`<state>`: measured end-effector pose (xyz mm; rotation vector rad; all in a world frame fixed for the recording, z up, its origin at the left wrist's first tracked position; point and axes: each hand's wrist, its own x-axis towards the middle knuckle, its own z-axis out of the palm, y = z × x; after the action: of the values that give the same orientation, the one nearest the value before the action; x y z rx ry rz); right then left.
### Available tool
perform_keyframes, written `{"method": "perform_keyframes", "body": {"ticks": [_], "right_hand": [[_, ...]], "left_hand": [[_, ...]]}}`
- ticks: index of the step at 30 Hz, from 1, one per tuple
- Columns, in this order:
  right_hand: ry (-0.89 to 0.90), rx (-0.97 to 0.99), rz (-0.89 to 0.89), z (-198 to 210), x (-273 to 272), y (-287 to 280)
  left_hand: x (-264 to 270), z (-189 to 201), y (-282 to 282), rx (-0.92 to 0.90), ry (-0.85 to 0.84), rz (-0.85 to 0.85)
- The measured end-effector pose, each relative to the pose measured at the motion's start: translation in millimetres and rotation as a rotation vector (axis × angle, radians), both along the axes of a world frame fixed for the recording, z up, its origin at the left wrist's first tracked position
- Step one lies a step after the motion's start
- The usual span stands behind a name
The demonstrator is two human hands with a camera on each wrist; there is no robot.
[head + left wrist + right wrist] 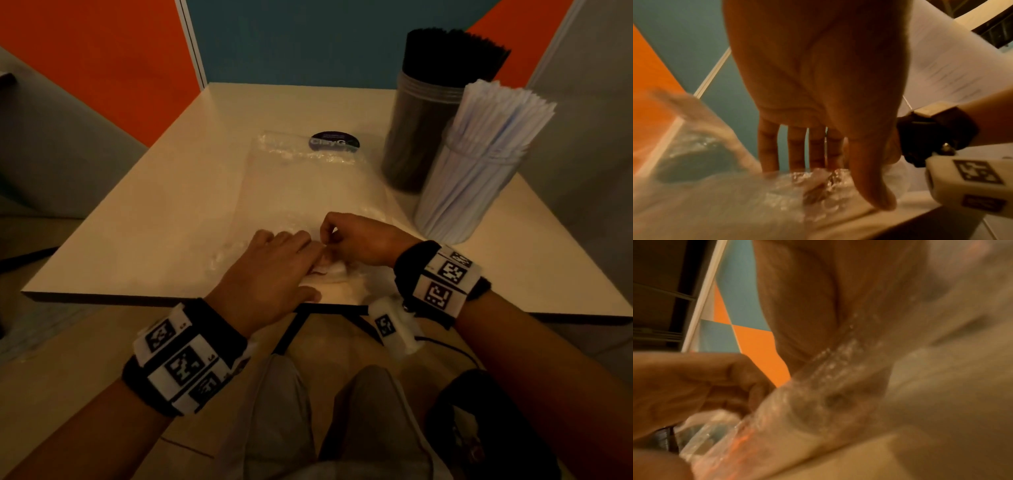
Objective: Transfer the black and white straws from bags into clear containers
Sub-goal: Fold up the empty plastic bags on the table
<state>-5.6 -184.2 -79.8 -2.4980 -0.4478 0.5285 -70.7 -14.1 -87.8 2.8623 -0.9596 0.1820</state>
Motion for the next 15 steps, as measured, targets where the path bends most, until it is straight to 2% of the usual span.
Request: {"method": "perform_keyframes", "body": {"ticks": [2, 3, 5, 9, 13, 15], "right_hand": [[0.002, 0.031, 0.003, -1.3, 0.9, 0.0], [-0.028, 0.043, 0.013, -2.3, -0.9, 1.1], [-0.149, -0.034, 0.08, -4.3, -7.7, 4.3], [-0.322, -0.257, 0.176, -1.0, -24.6, 8.0], [-0.239, -0.328, 0.163, 17.4, -44.4, 3.3], [-0.283, -0.405, 0.221, 17.9, -55.1, 3.1]], "left_hand": [[4.9, -5.0, 3.1, -0.101, 0.209, 0.051], [8.2, -8.0, 4.4, -0.174, 0.262, 0.054], [13.3, -13.2, 6.8, -0.232, 0.279, 0.047], [19.9, -17.7, 6.7, -0.167, 0.25, 0.033], [22.2, -14.6, 5.1, -0.127, 0.264, 0.07], [24.0, -11.4, 4.4, -0.132, 0.288, 0.093]]}}
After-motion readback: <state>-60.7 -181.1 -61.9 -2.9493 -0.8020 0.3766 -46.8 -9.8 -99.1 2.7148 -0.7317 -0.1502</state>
